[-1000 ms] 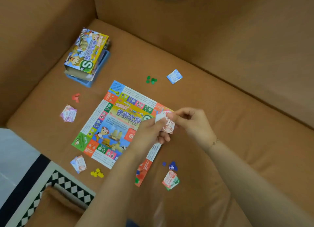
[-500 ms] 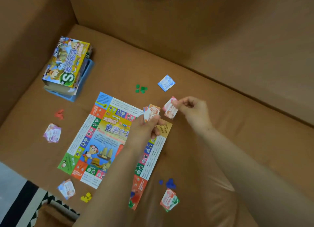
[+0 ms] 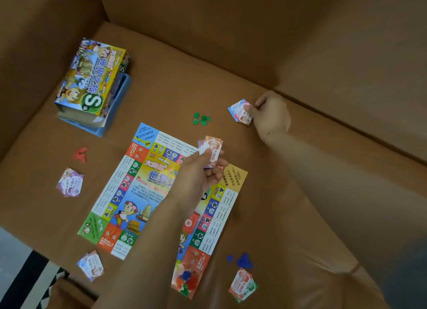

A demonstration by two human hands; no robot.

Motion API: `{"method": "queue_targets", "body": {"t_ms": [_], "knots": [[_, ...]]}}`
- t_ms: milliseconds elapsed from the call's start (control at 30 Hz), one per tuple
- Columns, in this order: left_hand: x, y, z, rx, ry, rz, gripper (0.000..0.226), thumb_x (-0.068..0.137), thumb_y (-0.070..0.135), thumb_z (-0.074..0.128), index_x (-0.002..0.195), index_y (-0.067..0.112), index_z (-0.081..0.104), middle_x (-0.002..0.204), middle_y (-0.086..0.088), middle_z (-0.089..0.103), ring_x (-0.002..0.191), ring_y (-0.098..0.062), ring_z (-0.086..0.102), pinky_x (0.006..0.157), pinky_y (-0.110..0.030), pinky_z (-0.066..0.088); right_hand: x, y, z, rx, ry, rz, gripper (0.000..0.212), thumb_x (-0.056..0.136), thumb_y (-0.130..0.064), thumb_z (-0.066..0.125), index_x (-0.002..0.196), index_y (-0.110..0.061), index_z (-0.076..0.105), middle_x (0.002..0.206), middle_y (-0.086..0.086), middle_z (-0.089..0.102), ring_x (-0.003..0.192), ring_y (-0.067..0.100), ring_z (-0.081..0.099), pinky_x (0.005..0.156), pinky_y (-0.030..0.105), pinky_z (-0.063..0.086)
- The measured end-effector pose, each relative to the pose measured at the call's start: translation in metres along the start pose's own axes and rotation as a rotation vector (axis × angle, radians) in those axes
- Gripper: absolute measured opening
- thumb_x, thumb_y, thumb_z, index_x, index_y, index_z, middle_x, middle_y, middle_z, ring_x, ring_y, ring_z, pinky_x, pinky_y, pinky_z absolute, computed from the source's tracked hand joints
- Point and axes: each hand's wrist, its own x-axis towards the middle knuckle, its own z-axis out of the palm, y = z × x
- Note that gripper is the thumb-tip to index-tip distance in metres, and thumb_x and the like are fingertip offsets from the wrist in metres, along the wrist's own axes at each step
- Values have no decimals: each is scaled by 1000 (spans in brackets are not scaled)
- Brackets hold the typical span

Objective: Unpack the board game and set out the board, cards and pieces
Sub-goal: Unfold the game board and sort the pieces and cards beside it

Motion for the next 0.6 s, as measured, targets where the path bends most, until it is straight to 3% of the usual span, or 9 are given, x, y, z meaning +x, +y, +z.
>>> {"method": "queue_targets", "body": {"t_ms": [100, 200, 267, 333, 400, 467, 533, 600], "knots": [[-4, -3, -6, 156, -30, 69, 17, 100, 15, 44, 99, 8, 59, 82, -8, 72, 48, -9, 47, 52, -17, 45, -5, -4, -5, 113, 31, 59, 31, 80, -37, 70, 94, -19, 48, 94, -5, 52, 79, 12, 49, 66, 29, 35], [-14, -8, -9, 222, -41, 118, 19, 99, 16, 47, 93, 14, 65, 87, -6, 73, 51, -8, 48, 58, -21, 43, -39, -10, -18, 388, 17, 54, 25, 82, -36, 70, 85, -21, 51, 80, -9, 50, 66, 0, 46, 64, 20, 37], [-24, -14, -9, 236, -53, 133, 25, 97, 15, 50, 81, 19, 68, 85, -6, 74, 54, -10, 50, 63, -25, 42, -81, -12, -32, 519, -84, 23, 17, 86, -30, 67, 80, -18, 57, 71, -12, 51, 60, -3, 44, 60, 11, 36], [-36, -22, -8, 253, -60, 128, 15, 96, 16, 54, 86, 12, 64, 86, -8, 74, 50, -11, 49, 62, -27, 40, -127, -10, -46, 583, -249, 14, 17, 88, -28, 65, 75, -17, 62, 62, -16, 53, 57, -3, 42, 56, 9, 34], [-44, -32, -9, 277, -60, 112, 11, 94, 17, 57, 88, 8, 58, 70, -3, 71, 48, -12, 48, 59, -27, 37, -162, -3, -55, 626, -368, 31, 17, 87, -26, 66, 76, -14, 68, 58, -17, 56, 57, 0, 40, 54, 11, 34], [-54, -44, -9, 290, -40, 80, 14, 92, 20, 60, 91, 9, 51, 50, 4, 58, 52, -16, 45, 56, -25, 37, -187, 5, -62, 675, -402, 63, 15, 84, -26, 69, 79, -12, 71, 66, -3, 60, 62, 5, 42, 55, 14, 35], [-68, -58, -10, 317, -42, 71, 16, 91, 23, 62, 95, 10, 53, 48, 4, 52, 52, -17, 45, 55, -24, 38, -206, 12, -70, 719, -397, 76, 14, 81, -25, 71, 81, -12, 73, 74, 11, 64, 68, 9, 47, 59, 14, 38], [-83, -72, -11, 328, -43, 87, 13, 92, 22, 60, 88, 10, 58, 48, 2, 52, 50, -15, 45, 54, -22, 39, -222, 17, -74, 712, -404, 46, 16, 80, -25, 73, 83, -9, 74, 74, 12, 65, 67, 7, 47, 60, 12, 39]]}}
